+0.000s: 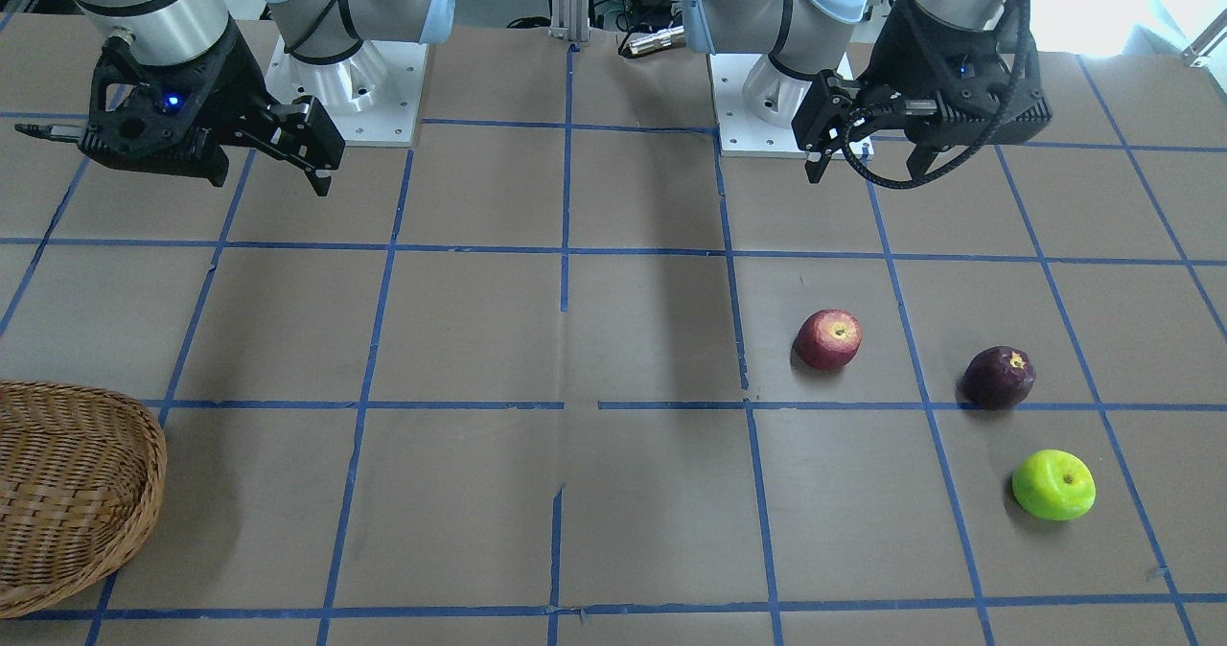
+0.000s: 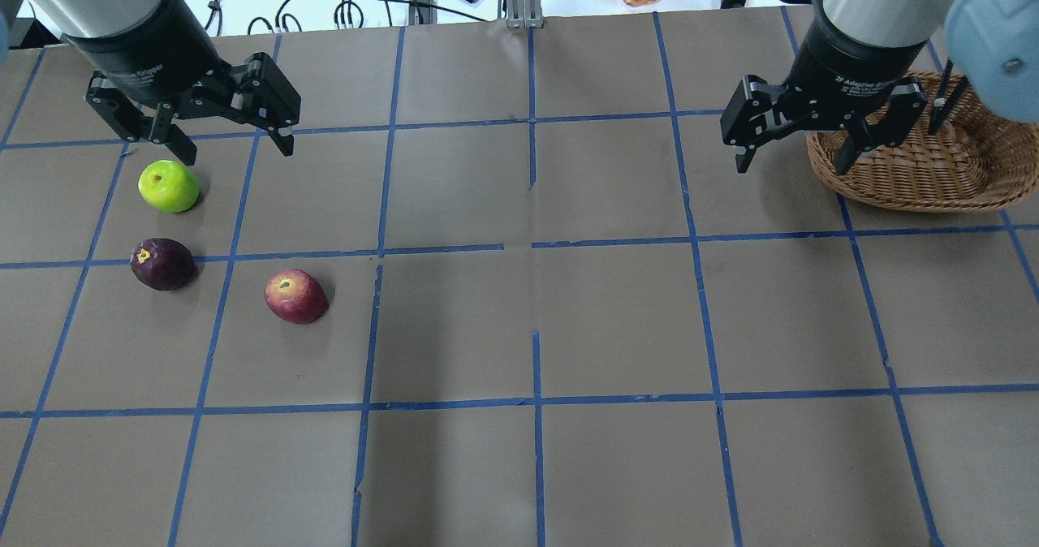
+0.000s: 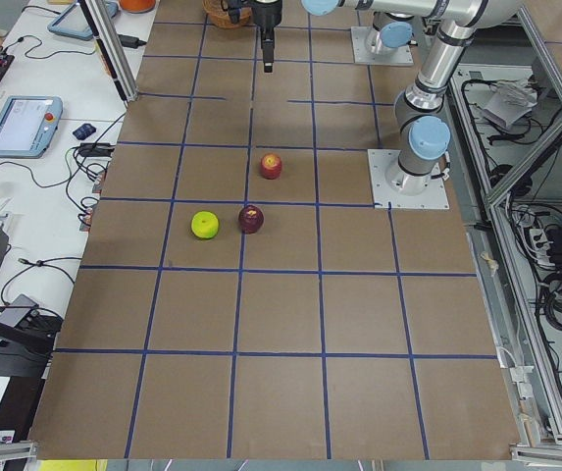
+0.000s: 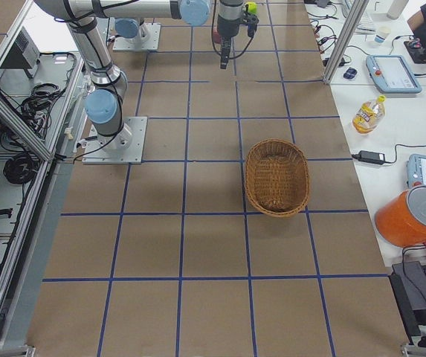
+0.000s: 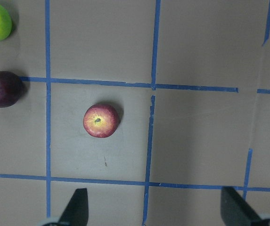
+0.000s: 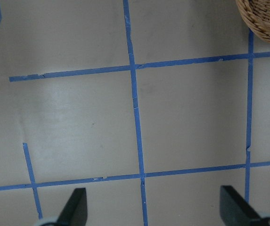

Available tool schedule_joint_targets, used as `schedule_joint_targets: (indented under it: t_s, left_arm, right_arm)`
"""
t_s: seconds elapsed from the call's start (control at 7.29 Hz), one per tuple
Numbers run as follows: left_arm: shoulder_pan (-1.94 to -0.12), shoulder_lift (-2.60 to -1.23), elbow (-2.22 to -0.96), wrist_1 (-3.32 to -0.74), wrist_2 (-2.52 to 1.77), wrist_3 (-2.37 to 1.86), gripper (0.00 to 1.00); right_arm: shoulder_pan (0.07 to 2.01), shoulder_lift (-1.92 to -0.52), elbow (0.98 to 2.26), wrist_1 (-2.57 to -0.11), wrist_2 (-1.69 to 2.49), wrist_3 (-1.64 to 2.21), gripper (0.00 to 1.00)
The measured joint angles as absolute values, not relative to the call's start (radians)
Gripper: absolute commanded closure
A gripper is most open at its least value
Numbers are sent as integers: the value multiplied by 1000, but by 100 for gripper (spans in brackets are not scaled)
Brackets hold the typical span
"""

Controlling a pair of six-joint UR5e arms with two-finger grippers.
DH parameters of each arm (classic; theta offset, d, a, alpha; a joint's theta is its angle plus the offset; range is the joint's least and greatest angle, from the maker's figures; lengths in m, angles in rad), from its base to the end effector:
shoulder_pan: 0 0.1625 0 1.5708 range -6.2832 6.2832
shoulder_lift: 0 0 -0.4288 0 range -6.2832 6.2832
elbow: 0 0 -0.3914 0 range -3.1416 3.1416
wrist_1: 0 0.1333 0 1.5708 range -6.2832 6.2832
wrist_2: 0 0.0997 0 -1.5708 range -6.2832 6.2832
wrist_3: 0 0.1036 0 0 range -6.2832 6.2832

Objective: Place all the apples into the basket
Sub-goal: 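Lower the left gripper onto the red apple and grasp it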

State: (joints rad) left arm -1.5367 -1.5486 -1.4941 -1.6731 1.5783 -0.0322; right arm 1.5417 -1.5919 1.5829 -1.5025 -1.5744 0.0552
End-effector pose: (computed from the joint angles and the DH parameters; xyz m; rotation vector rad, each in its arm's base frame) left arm -0.1161 -0.4836 0.5259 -0.1039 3.1324 0.0054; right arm 0.1190 -0.4794 0.4854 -0.1320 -3.1331 -0.0929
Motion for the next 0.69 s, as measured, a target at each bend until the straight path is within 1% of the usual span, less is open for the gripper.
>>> schedule_joint_targets:
  t_s: [0.41, 0.55, 0.69]
  left_arm:
    - [-1531, -1566, -1530, -1670, 1583, -30, 0]
    - [-1508, -1582, -1576, -1642, 1581, -20, 0]
    - [-1465, -1600, -1647, -1572, 1579, 14, 0]
  right_arm:
    - [1542, -1592, 1583, -1503, -1575, 55, 0]
    - [1542, -1592, 1583, -1503, -1575, 55, 0]
    - [1542, -1592, 1584, -1504, -1576, 55, 0]
